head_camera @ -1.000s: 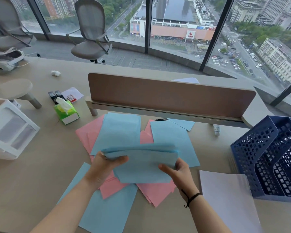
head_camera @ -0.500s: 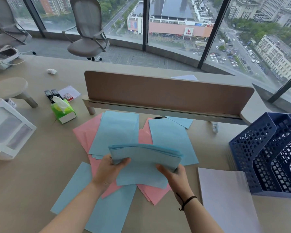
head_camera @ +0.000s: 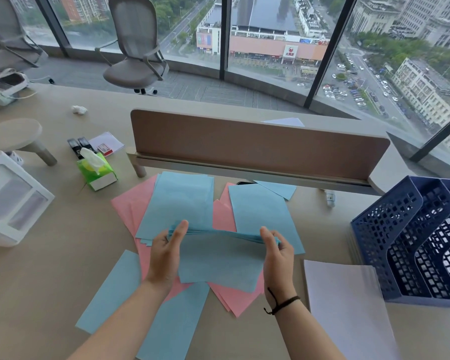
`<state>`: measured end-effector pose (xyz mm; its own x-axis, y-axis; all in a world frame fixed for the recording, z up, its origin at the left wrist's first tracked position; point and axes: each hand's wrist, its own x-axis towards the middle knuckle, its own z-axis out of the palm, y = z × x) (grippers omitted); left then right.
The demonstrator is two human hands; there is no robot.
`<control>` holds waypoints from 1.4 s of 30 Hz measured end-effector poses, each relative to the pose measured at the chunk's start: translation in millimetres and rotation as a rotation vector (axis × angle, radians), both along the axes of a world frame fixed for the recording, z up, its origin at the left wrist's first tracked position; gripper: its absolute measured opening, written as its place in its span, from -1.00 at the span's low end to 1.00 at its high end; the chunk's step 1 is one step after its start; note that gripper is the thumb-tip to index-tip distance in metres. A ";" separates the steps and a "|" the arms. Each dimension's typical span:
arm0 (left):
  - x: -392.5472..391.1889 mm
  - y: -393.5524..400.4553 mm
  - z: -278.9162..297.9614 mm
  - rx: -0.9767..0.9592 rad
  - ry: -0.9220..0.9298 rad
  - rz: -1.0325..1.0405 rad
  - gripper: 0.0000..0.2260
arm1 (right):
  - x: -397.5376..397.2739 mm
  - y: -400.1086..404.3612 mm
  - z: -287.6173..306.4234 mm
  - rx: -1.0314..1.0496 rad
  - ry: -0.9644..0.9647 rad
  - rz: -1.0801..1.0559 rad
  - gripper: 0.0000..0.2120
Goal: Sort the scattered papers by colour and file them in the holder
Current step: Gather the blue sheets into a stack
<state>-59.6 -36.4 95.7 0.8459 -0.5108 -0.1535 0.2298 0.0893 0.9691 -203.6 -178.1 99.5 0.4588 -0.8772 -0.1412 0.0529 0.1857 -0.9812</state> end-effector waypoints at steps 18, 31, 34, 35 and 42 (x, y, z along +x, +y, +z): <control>-11.2 -17.1 2.9 0.213 -0.245 0.059 -0.33 | 10.8 20.9 -5.1 -0.124 0.086 -0.018 -0.27; 13.6 -22.6 27.2 0.224 -0.130 0.415 -0.37 | -22.5 5.9 -5.7 0.073 0.104 0.456 -0.82; 24.4 -17.4 20.6 0.170 -0.063 0.454 -0.31 | -18.4 6.2 0.0 0.088 0.085 0.485 -0.85; 27.0 -14.7 18.9 0.166 -0.074 0.423 -0.29 | -16.3 6.8 1.6 0.093 0.079 0.460 -0.85; 37.1 10.8 35.8 0.164 -0.232 -0.280 -0.49 | -11.8 -2.8 12.3 0.066 -0.010 0.299 -0.76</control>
<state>-22.5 -25.7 131.5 0.6991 -0.7112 -0.0737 -0.0030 -0.1061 0.9944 -215.4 -180.9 111.8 0.6967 -0.6924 -0.1875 -0.0044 0.2573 -0.9663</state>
